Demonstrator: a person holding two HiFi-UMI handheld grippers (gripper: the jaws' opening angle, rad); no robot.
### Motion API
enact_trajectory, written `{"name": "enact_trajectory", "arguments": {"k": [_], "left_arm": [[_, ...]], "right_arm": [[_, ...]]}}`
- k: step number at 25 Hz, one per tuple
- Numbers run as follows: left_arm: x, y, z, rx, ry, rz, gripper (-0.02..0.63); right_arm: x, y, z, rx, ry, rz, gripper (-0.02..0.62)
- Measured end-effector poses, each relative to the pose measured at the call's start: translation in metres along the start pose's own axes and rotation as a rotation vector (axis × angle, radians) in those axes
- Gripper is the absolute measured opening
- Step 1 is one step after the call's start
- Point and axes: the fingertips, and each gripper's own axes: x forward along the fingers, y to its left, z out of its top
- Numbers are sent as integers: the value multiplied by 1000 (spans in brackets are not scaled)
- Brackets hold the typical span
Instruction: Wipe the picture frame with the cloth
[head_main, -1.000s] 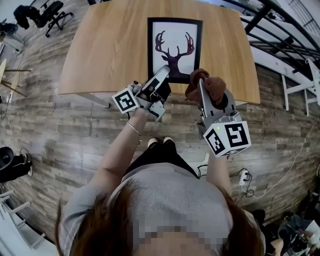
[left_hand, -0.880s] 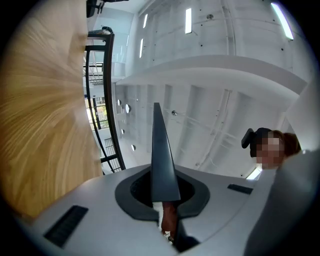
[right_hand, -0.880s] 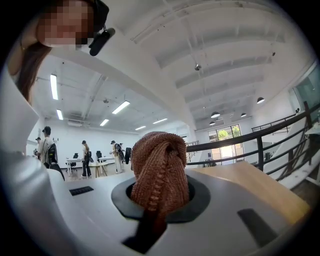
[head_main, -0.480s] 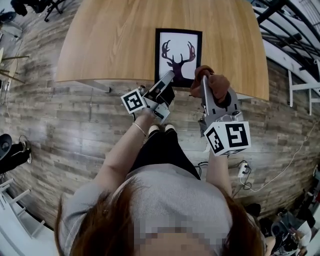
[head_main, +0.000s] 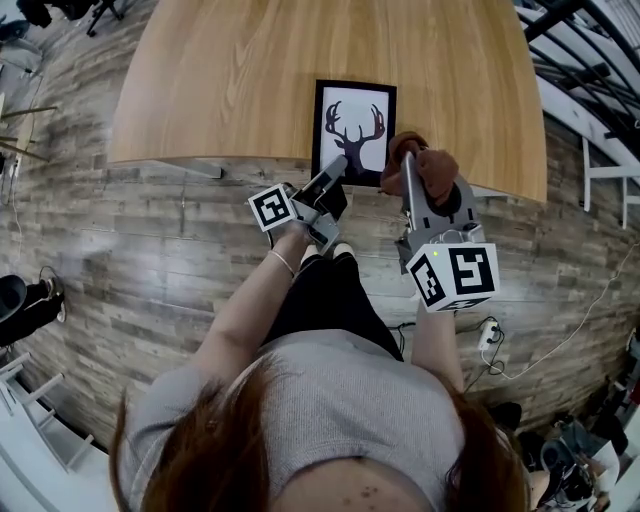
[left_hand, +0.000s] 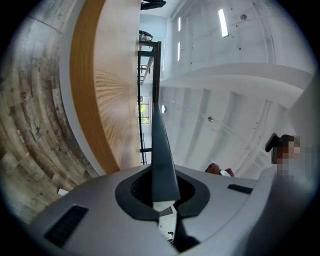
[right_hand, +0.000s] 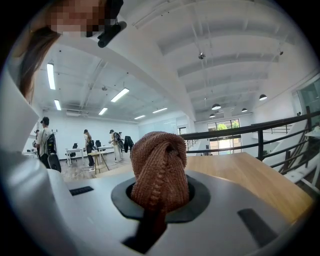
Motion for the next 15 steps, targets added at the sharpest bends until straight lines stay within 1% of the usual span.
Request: {"name": "enact_trajectory", "arguments": {"k": [3, 9, 15], "left_arm": [[-2, 9, 0, -20, -6, 23, 20], [-7, 30, -2, -40, 10, 91, 20], [-9, 41, -2, -61, 1, 103, 20]], "right_arm": [[4, -1, -1, 4, 4, 3, 46], [15, -4, -2, 17, 5, 0, 46], [15, -3, -9, 21, 19, 5, 46]]}}
